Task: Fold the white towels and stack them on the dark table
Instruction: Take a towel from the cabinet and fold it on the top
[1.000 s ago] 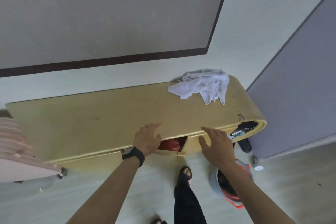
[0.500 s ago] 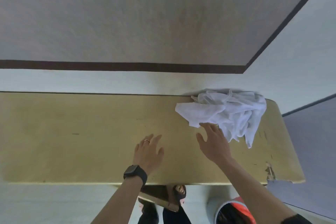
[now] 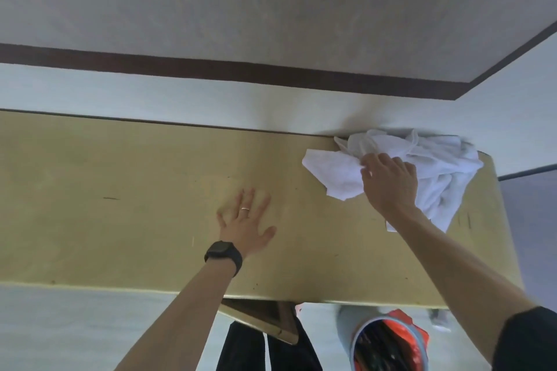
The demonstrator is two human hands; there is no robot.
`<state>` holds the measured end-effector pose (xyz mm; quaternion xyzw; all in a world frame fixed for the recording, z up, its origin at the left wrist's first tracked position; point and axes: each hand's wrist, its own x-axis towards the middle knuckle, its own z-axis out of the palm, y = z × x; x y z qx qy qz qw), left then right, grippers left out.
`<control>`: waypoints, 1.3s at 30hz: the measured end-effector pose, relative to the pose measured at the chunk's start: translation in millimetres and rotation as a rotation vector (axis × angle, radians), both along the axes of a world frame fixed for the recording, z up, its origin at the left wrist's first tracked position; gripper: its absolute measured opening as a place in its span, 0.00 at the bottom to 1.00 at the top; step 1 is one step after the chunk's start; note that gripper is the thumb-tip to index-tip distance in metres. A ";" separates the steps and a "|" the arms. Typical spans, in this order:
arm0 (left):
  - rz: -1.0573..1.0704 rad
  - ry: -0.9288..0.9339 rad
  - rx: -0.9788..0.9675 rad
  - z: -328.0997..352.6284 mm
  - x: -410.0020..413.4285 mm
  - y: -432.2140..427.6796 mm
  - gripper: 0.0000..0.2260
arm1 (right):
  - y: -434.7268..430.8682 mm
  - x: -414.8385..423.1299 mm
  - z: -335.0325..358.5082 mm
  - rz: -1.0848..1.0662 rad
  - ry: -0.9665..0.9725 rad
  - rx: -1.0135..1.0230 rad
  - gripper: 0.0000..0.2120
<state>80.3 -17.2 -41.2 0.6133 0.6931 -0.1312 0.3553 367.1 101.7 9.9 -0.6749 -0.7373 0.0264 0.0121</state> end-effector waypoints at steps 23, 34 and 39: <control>-0.395 -0.278 0.542 168.8 -3.2 -17.5 0.10 | -158.2 -68.1 128.1 0.270 0.334 -0.036 0.03; -0.327 -0.085 0.290 190.3 -93.9 -58.0 0.12 | -194.7 -75.1 108.9 0.253 0.348 -0.216 0.05; -0.325 0.025 0.440 182.8 -117.4 -45.9 0.14 | -169.9 -76.4 115.1 0.170 0.323 -0.185 0.09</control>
